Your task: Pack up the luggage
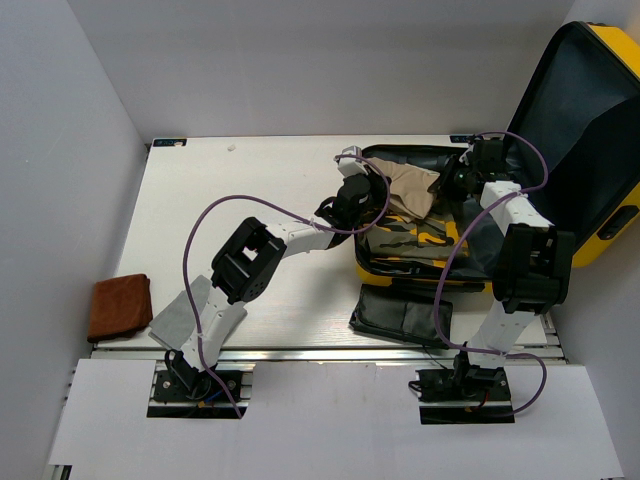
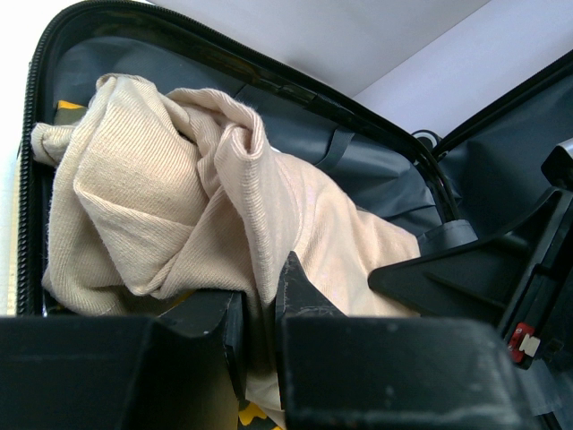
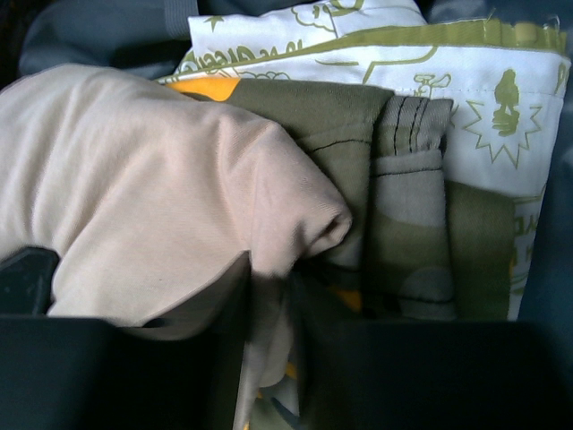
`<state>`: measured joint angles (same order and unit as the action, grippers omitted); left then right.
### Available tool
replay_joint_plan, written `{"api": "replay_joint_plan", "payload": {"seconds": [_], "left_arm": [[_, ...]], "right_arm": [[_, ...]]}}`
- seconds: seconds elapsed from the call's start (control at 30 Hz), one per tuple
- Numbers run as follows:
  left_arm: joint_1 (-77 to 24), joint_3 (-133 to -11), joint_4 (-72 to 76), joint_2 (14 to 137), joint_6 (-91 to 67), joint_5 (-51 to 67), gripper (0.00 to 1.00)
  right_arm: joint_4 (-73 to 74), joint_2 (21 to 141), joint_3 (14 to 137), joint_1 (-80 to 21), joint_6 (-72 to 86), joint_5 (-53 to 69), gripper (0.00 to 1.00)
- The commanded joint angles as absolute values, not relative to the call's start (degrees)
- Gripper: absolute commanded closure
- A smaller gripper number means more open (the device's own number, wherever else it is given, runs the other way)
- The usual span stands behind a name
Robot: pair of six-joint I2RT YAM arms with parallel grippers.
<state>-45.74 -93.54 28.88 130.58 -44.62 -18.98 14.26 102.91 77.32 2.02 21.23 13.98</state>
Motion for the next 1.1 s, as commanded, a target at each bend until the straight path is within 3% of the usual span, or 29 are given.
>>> {"api": "replay_joint_plan", "payload": {"seconds": [0.0,0.07,0.13,0.37,0.47,0.63,0.67,0.7,0.77,1.07], "left_arm": [[-45.1,-96.3,28.7,130.7,-43.3,-19.1,1.0],[-45.1,-96.9,28.6,130.5,-42.4,-19.1,1.0],[-45.6,-97.4,28.4,130.3,-41.7,-19.1,1.0],[-46.8,-98.6,28.0,128.5,-37.4,-19.2,1.0],[-46.8,-99.0,26.9,128.6,-37.5,-19.4,1.0],[-46.8,-98.6,24.3,129.4,-39.3,-17.8,1.0],[-46.8,-98.2,24.0,129.4,-40.0,-17.5,1.0],[-46.8,-96.9,23.7,129.4,-40.6,-17.2,1.0],[-46.8,-95.5,23.7,129.4,-41.7,-15.9,1.0],[-47.4,-94.7,22.6,130.3,-42.7,-18.3,1.0]], "right_arm": [[11.2,104.1,80.1,2.3,22.5,17.8,0.79],[12.2,104.1,82.2,2.3,21.6,17.3,0.92],[15.3,104.1,86.4,2.4,19.6,14.6,0.96],[28.1,108.4,101.2,2.3,14.0,2.7,0.83],[29.4,110.1,103.5,2.4,12.7,2.3,0.88],[31.9,112.3,103.7,2.4,12.0,2.6,0.76],[31.9,112.9,103.2,2.4,12.1,2.5,0.62],[32.1,113.0,102.1,2.5,11.9,2.5,0.57],[31.9,112.9,101.2,2.5,11.8,2.6,0.34],[29.0,101.2,92.1,2.1,11.6,10.3,0.23]]}}
